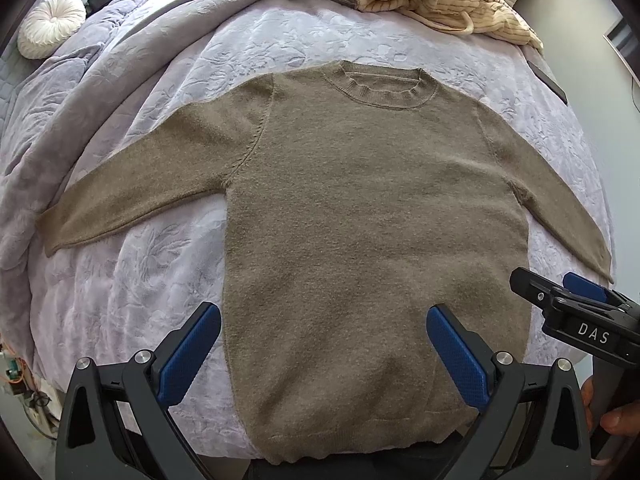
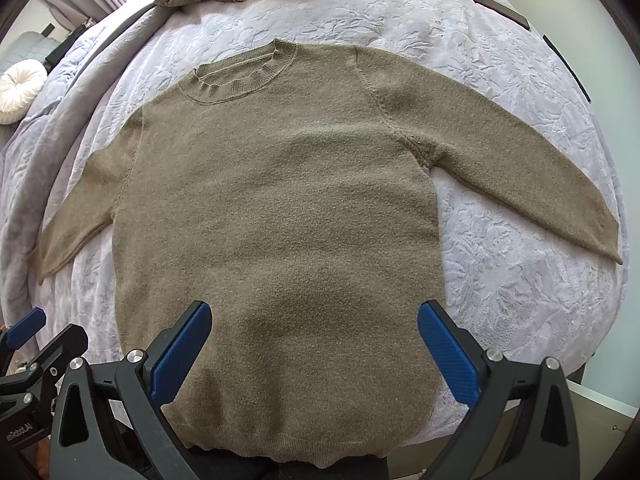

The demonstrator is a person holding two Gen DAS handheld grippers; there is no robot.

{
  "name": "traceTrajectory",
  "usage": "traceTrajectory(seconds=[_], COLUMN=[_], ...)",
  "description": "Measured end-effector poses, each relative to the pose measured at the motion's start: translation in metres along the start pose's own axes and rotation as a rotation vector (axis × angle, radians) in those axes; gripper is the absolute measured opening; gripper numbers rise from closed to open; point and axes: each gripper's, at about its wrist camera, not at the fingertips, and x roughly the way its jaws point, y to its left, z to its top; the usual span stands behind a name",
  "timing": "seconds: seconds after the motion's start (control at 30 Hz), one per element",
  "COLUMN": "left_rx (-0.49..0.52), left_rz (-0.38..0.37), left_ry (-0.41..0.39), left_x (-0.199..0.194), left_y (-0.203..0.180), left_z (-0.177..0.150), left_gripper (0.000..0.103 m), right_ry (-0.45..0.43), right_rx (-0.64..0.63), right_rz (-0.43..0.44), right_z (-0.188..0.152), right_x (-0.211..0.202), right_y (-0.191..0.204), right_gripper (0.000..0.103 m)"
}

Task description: Fold small clothes

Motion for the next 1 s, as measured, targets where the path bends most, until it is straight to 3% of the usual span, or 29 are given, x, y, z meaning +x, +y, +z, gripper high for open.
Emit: traceTrajectory(seconds=[0.2, 1.0], left_rx=[-0.004, -0.029], left_rz=[0.043, 0.014], left_ry=[0.016, -0.007], left_x=[0.002, 0.012], left_y=[0.003, 0.013], left_z=[-0.001, -0.001], left_gripper=[0.103, 0.103], right_ry=[0.010, 0.026], right_rx=[-0.010, -0.065], right_rz=[-0.009, -0.038], right_z=[0.002, 0.005], right_x=[0.001, 0.003], right_y=[0.003, 0.017], right_gripper=[0.103, 0.103])
